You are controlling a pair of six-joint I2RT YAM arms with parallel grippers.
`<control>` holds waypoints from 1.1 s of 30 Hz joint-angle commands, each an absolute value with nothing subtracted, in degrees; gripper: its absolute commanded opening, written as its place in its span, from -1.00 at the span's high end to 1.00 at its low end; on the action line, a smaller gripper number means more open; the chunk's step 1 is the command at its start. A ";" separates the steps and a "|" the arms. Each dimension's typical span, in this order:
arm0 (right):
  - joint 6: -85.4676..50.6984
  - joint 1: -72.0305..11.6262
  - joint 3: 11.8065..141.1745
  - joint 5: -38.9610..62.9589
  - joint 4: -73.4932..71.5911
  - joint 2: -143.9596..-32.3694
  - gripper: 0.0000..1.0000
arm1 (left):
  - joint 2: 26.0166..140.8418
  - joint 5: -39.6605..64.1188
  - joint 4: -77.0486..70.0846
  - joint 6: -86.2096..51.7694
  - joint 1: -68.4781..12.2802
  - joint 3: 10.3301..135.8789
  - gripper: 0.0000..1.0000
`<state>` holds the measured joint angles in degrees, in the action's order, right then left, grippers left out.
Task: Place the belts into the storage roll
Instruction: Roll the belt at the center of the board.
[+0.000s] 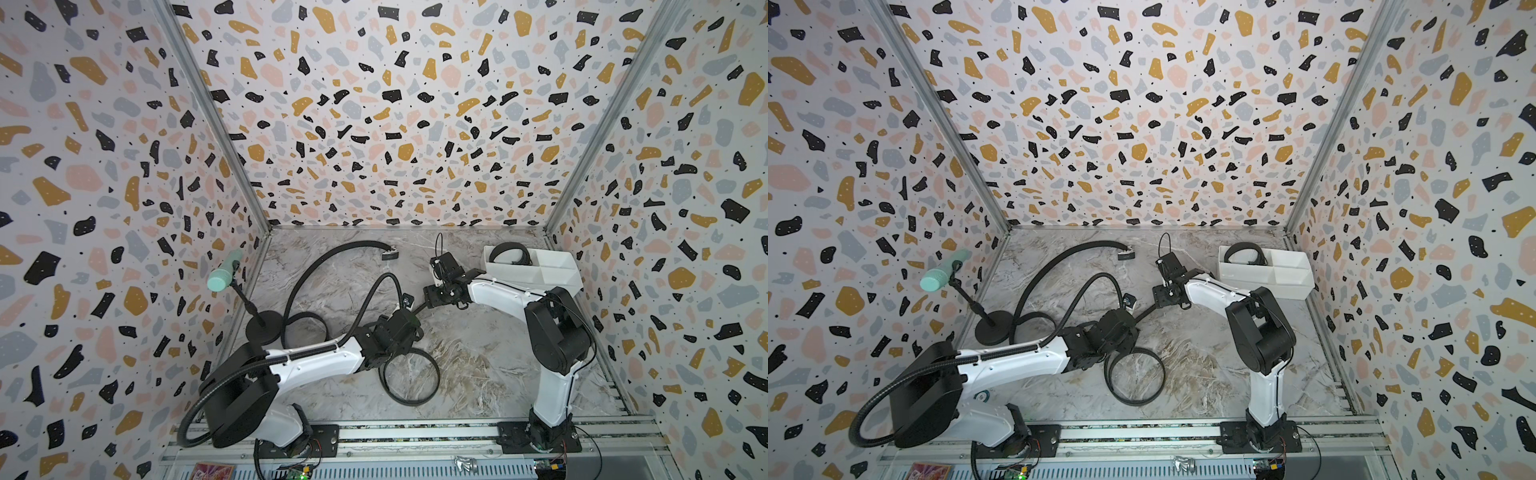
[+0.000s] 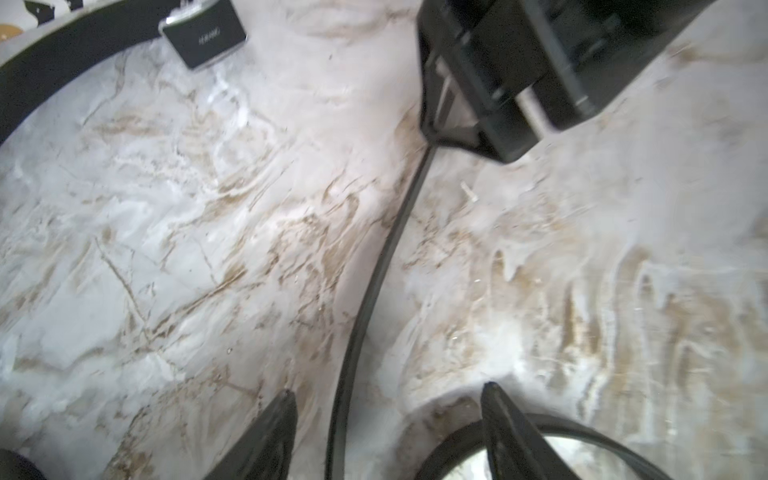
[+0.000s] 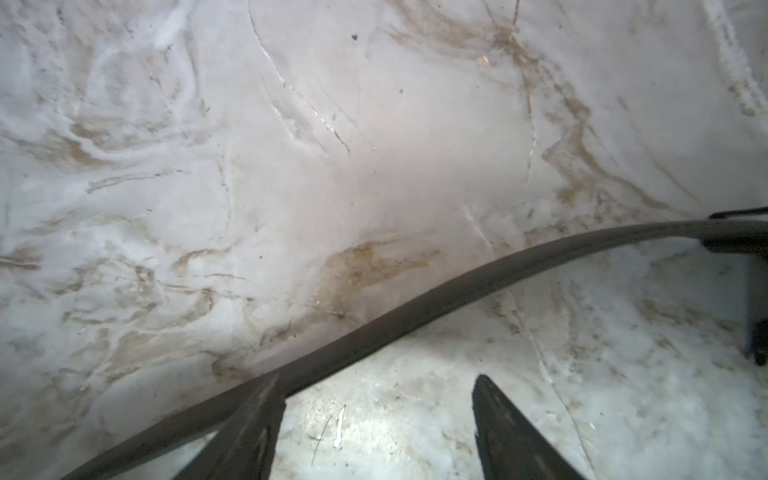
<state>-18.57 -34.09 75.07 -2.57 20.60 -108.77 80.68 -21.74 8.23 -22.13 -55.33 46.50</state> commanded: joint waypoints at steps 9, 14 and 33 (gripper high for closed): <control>-16.31 -33.80 81.77 -4.64 27.60 -109.02 -0.66 | 85.68 -22.31 10.67 -19.00 -55.55 46.18 -0.49; -16.47 -33.84 84.66 -4.59 26.73 -112.59 -0.82 | 89.36 -24.02 9.32 -17.82 -56.43 46.14 -0.54; -18.25 -33.14 85.10 -5.58 27.74 -117.22 -0.55 | 94.50 -34.71 8.22 -20.89 -57.81 46.07 -0.56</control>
<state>-17.69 -33.43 86.15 -4.78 25.52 -120.46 94.59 -33.06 5.87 -19.92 -57.34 47.09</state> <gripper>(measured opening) 0.775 0.777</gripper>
